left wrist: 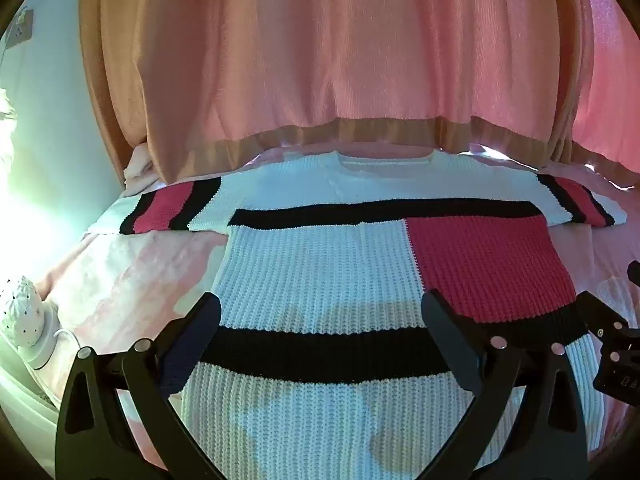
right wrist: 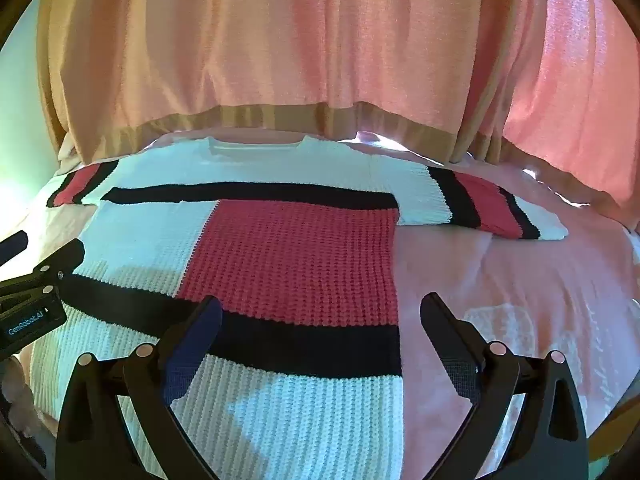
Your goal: Fold small clothes
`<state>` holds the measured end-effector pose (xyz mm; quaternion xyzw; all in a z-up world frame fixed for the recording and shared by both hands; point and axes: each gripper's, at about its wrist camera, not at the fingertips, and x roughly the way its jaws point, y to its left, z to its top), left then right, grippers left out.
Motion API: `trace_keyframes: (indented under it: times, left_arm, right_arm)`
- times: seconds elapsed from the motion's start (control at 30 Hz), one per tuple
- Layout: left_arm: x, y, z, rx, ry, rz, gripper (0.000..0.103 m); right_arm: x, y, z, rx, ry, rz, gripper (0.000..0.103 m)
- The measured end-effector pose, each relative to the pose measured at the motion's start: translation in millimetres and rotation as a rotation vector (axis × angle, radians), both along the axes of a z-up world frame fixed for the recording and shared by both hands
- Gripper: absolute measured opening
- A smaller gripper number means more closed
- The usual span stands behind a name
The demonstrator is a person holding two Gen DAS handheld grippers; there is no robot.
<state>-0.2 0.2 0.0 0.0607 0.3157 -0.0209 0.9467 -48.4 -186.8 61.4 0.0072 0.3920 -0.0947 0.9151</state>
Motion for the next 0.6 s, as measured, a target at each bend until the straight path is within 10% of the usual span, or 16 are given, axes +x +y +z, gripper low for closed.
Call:
trace_keyframes:
  times: [0.6]
  left_arm:
    - [1, 0, -9, 0.003, 0.022, 0.007, 0.098]
  right_arm:
    - [3, 5, 2, 0.008, -0.004, 0.003, 0.098]
